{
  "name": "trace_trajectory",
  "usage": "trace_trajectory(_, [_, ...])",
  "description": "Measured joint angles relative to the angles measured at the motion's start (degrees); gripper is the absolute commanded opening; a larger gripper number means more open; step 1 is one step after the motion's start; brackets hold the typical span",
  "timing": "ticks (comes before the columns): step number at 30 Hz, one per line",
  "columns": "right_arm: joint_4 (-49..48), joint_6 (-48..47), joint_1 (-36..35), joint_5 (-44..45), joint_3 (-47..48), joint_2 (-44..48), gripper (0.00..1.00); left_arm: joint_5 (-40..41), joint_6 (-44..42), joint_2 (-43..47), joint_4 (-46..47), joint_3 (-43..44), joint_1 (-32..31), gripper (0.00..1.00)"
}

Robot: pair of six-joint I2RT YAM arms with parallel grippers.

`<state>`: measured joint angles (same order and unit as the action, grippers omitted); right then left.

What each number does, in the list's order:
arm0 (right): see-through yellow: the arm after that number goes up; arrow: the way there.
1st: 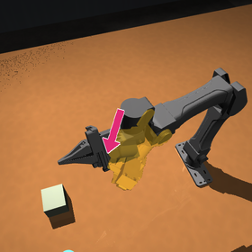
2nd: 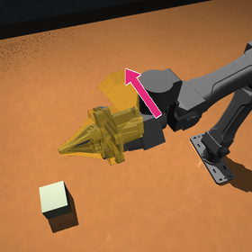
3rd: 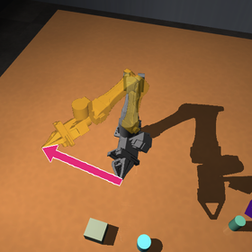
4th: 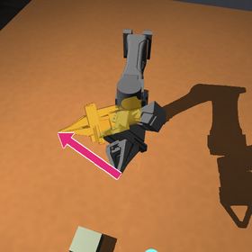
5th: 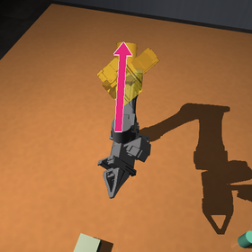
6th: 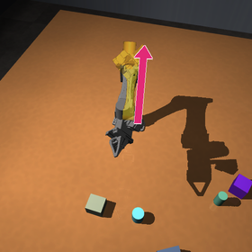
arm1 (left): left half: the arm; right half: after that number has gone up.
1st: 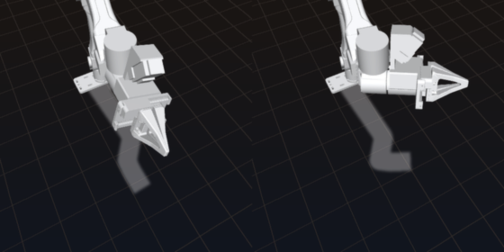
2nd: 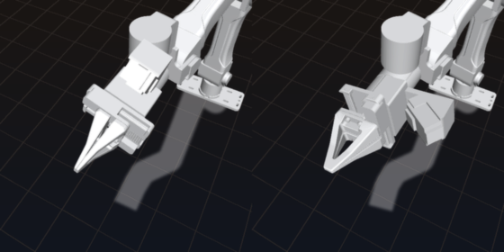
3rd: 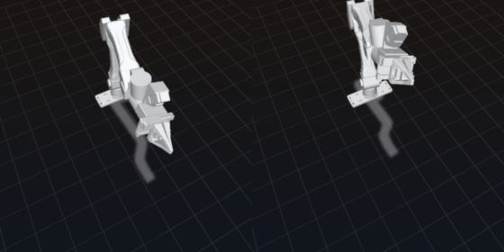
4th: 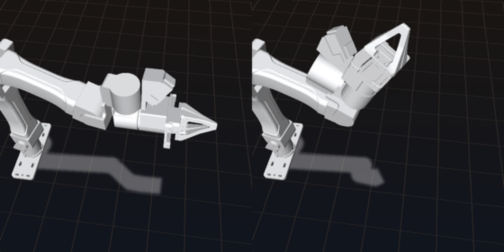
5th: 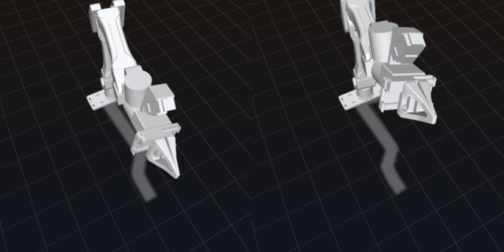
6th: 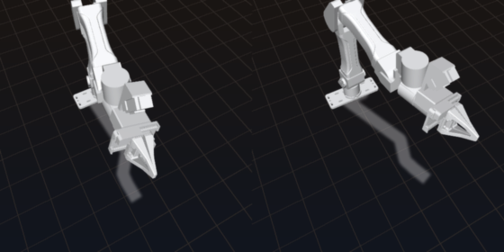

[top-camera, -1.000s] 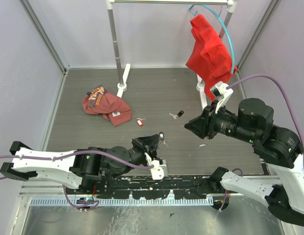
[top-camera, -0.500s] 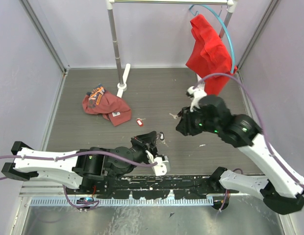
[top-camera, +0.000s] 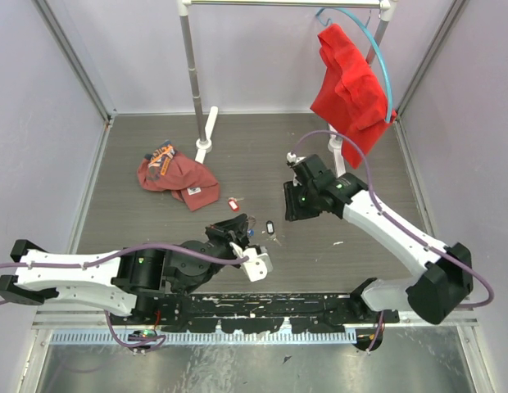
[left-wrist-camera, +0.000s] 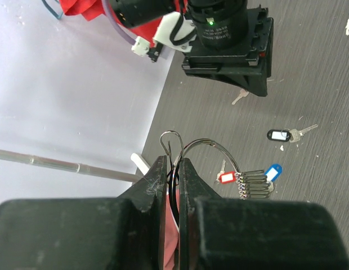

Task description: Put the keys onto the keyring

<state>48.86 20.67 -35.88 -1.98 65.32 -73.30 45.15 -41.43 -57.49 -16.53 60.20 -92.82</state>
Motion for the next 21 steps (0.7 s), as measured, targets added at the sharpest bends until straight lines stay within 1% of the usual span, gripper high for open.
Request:
trace_trajectory(3, [-4.33, 0.96, 0.83, 1.33, -2.25, -3.21, 0.40, 0.50, 0.48, 0.92, -0.35, -0.87, 0.09, 0.00])
trace_trajectory(8, [-12.66, 7.69, 3.80, 9.05, -3.04, -8.63, 0.38, 1.07, 1.01, 1.16, -0.50, -1.70, 0.39, 0.00])
trace_trajectory(13, [-20.65, 14.84, 7.87, 15.39, -3.63, -16.20, 0.37, 1.53, 1.20, 1.22, -0.72, -1.73, 0.42, 0.00])
trace_trajectory(16, [-23.54, 17.84, 9.49, 17.00, -4.55, -19.41, 0.36, 1.75, 1.29, 1.66, -0.90, -2.14, 0.44, 0.00])
trace_trajectory(21, [-27.23, 21.35, 11.28, 17.11, -5.18, -22.64, 0.36, 1.92, 1.44, 1.97, -0.92, -2.56, 0.50, 0.00])
